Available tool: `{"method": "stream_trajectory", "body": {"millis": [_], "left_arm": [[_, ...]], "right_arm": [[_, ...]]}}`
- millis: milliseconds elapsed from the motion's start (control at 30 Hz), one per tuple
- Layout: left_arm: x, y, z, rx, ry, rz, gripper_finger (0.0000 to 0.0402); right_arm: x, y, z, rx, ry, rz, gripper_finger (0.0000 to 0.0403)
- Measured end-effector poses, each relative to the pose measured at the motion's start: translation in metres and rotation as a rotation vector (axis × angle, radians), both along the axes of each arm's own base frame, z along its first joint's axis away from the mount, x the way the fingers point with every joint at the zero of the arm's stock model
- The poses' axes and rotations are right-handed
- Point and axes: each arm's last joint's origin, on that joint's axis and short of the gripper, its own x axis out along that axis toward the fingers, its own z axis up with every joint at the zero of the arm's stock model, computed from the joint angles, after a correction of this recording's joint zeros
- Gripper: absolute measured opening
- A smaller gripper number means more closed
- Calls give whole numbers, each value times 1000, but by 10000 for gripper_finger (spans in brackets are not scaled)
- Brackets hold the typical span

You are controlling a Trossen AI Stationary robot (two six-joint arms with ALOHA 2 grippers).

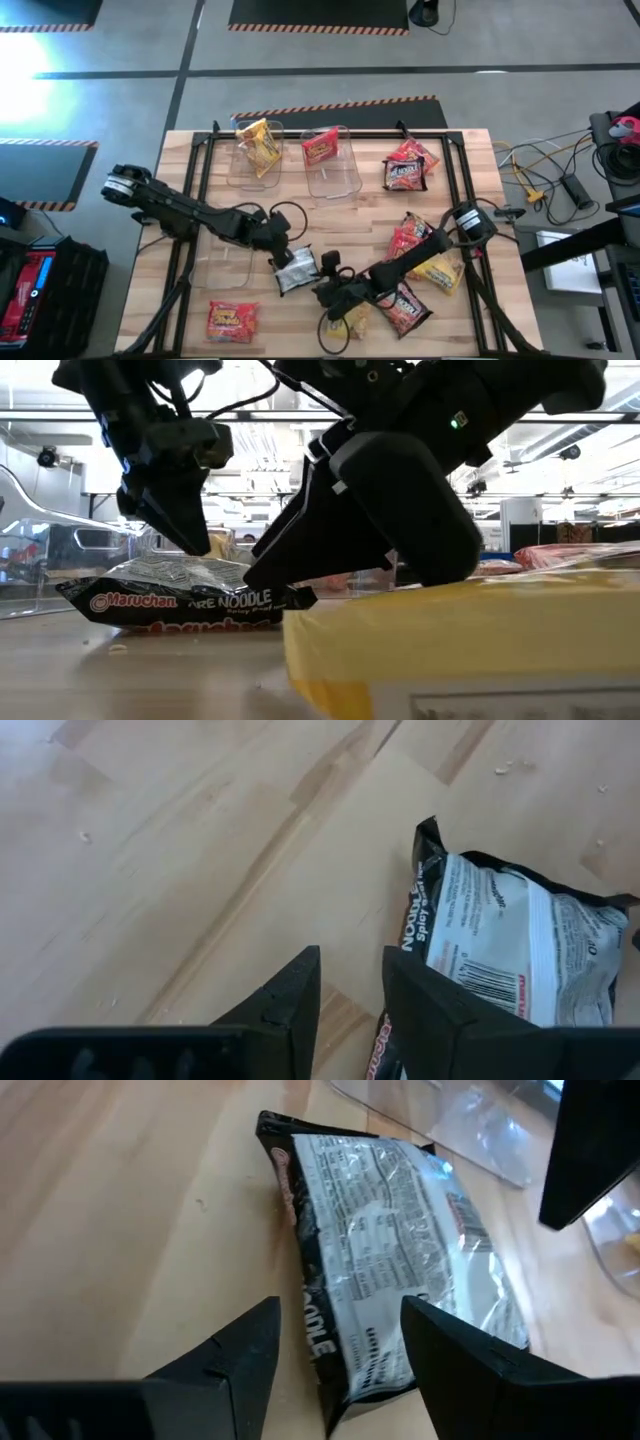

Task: Sort Maruchan noodles
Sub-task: Put the black noodle pack into the bottom transparent bin

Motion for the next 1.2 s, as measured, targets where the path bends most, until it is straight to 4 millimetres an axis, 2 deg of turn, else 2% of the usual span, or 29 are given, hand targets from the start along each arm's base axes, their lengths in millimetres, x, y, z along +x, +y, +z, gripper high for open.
{"method": "stream_trajectory", "body": {"millis": [200,400,533,700,800,1000,1200], "left_arm": [[1,-1,-6,-37,3,-8,88],[15,-7,-28,-81,45,-74,88],[28,-11,-35,-75,75,-119,88],[46,-18,-29,-112,70,-215,88],[53,-19,-19,-109,46,-248,88],[45,-18,-13,-111,131,-238,88],[39,-16,5,-112,92,-223,88]], "right_arm": [[3,-6,1,-67,12,34,199],[3,-7,0,-89,46,86,199],[2,-7,-1,-77,64,118,199],[0,-7,-3,-72,95,114,199],[-1,-7,-4,-59,101,108,199],[-3,-9,-6,-40,126,72,199],[-4,-9,-6,-37,138,61,199]]}}
